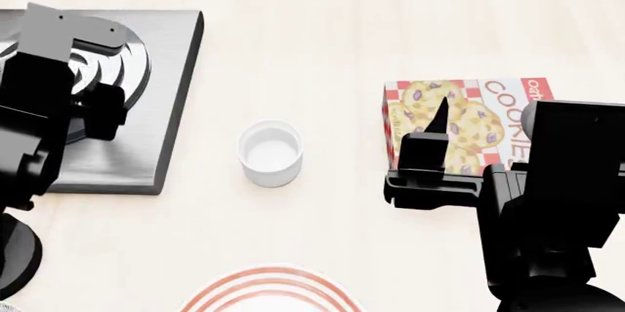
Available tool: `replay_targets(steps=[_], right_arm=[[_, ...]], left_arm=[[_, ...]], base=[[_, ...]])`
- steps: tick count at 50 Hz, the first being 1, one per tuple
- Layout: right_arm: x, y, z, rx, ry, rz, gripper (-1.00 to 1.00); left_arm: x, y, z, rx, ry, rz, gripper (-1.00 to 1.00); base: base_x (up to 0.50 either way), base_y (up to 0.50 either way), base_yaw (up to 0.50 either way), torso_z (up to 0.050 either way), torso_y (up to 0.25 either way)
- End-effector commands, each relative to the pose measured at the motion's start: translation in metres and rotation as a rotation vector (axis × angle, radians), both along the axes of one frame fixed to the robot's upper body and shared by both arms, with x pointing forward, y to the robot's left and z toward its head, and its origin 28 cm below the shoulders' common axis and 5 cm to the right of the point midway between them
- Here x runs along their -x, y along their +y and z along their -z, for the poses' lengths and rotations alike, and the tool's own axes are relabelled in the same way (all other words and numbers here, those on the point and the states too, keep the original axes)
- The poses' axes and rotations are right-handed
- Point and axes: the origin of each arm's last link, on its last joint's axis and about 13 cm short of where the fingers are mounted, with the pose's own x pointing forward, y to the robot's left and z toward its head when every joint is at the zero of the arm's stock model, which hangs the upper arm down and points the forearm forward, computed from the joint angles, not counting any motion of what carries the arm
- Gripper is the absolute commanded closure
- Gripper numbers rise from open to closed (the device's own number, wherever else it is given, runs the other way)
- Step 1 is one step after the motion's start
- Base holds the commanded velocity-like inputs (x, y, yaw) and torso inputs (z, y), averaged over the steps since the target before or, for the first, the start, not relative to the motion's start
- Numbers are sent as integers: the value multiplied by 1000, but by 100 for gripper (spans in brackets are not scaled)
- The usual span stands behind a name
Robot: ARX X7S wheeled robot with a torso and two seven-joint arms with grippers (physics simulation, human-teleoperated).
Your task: Pick the akita bowl on the stove and place it on the plate.
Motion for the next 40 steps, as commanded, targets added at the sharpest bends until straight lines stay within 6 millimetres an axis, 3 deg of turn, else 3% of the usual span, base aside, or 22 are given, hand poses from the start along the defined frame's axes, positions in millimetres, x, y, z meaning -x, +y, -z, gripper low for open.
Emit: replay_targets(steps=[1, 23, 24, 40], right_arm=[[0, 0, 0, 0, 0, 0, -100], [0, 0, 0, 0, 0, 0, -100], [0, 0, 0, 0, 0, 0, -100], [0, 0, 0, 0, 0, 0, -100]], left_arm=[[1, 2, 4, -7, 12, -3, -100], [2, 3, 9, -10, 23, 1, -100], [2, 3, 10, -8, 25, 2, 100], [2, 4, 11, -6, 27, 8, 100]], base=[[0, 0, 0, 0, 0], [0, 0, 0, 0, 0], [0, 0, 0, 0, 0], [0, 0, 0, 0, 0]])
